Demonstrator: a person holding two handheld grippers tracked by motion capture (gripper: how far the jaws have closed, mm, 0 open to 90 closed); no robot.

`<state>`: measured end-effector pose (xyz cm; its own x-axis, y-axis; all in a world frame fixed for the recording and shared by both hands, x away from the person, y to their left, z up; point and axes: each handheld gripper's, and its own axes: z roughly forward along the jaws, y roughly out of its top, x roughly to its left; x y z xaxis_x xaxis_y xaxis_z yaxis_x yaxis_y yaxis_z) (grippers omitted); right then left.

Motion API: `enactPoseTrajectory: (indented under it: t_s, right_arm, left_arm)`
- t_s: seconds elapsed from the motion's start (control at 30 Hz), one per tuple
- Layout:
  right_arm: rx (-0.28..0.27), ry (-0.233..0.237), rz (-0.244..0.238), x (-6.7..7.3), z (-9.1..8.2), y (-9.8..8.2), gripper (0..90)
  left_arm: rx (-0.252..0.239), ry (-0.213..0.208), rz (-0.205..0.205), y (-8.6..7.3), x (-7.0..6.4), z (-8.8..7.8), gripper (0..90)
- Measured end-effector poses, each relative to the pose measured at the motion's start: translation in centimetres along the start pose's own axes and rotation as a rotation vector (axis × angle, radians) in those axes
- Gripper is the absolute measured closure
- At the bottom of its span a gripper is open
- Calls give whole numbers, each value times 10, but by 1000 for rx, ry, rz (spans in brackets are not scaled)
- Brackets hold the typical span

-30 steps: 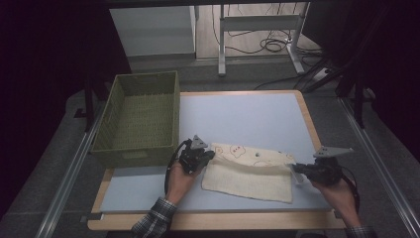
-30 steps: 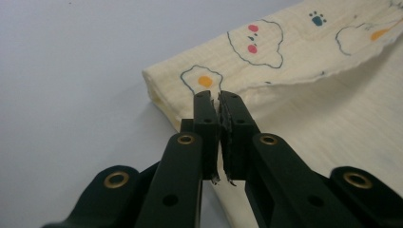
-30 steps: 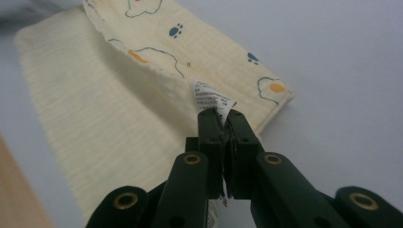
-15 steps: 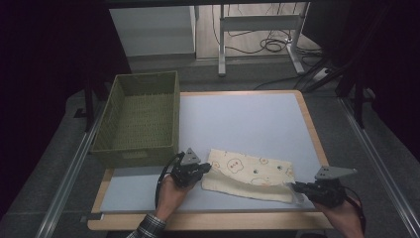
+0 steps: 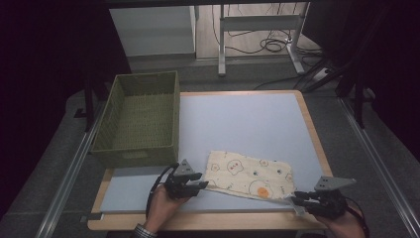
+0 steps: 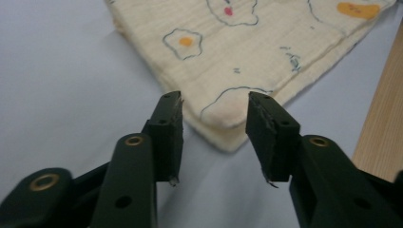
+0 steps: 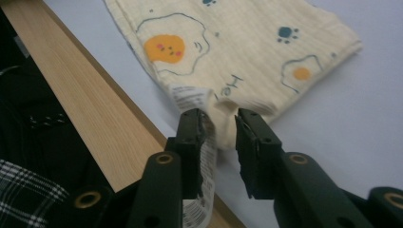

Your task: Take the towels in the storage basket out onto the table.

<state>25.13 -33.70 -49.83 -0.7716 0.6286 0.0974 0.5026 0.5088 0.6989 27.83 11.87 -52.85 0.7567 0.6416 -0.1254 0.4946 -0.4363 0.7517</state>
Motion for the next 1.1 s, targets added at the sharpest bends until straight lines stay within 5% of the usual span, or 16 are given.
enactPoseTrajectory:
  t_s: [0.27, 0.57, 0.77, 0.9, 1.1]
  right_arm:
    - [-15, -83, 35, -18, -6, 9, 683]
    - [-30, -149, 53, -49, 22, 49, 718]
    - [-24, -189, 83, -68, 42, 61, 691]
    - [6, -189, 84, -75, 57, 61, 650]
    - [29, -176, 59, -68, 66, 53, 630]
  left_arm:
    - [-16, 44, -50, 13, 14, -4, 542]
    - [-15, 49, -20, 59, 15, 33, 557]
    - [-12, 145, -20, 86, 28, 53, 572]
    - [33, 203, -37, 90, 39, 68, 564]
    - [92, 204, -58, 78, 48, 82, 527]
